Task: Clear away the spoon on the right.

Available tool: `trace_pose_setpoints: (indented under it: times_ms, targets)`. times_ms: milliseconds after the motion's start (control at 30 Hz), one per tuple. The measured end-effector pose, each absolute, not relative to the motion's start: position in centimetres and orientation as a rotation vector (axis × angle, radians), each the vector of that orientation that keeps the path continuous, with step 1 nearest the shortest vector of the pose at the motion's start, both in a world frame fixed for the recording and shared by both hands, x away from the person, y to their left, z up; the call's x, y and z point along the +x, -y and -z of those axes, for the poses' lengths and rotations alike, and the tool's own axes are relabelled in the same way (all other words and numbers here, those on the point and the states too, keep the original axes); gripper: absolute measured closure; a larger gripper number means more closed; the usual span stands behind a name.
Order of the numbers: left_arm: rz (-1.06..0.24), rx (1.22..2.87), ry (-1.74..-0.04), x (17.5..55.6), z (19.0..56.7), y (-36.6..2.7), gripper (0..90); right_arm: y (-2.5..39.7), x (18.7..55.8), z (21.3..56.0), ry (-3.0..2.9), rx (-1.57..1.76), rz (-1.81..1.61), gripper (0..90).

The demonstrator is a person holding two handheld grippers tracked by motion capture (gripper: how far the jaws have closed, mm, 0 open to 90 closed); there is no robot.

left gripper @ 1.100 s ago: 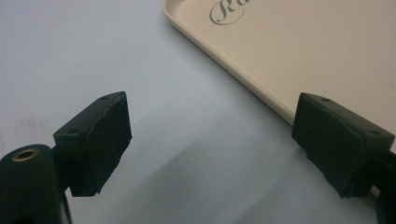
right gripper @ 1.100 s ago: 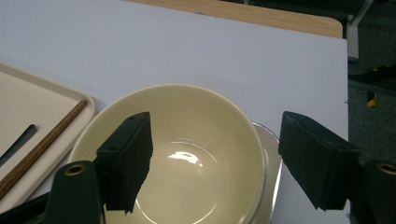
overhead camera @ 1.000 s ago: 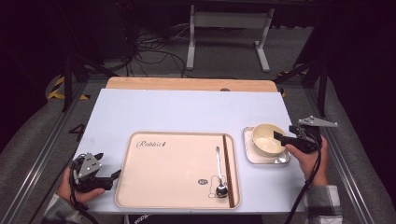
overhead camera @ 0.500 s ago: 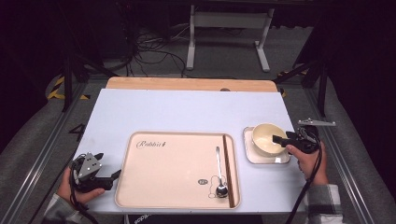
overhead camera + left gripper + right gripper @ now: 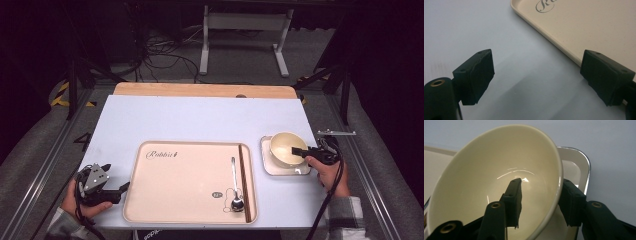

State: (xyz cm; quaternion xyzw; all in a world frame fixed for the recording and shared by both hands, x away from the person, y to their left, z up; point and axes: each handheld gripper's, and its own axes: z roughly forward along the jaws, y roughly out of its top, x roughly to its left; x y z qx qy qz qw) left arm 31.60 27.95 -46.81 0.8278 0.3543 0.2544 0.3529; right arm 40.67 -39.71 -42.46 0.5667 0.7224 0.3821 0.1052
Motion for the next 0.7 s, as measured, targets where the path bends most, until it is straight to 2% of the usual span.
trace_pose_setpoints:
  times_ms: [233, 533, 700]
  targets:
    - [-0.658, 2.141, -0.918, 31.59, 46.81, -27.93, 12.8, 39.46, 40.96, 42.83, -2.133, 1.668, -1.107, 64.2]
    - [-0.653, 2.141, -0.92, 31.6, 46.86, -27.87, 12.8, 39.43, 40.85, 42.74, -2.142, 1.639, -1.075, 79.6]
    - [-0.659, 2.142, -0.92, 31.63, 46.87, -27.82, 12.8, 39.52, 40.78, 42.74, -2.147, 1.634, -1.065, 82.6]
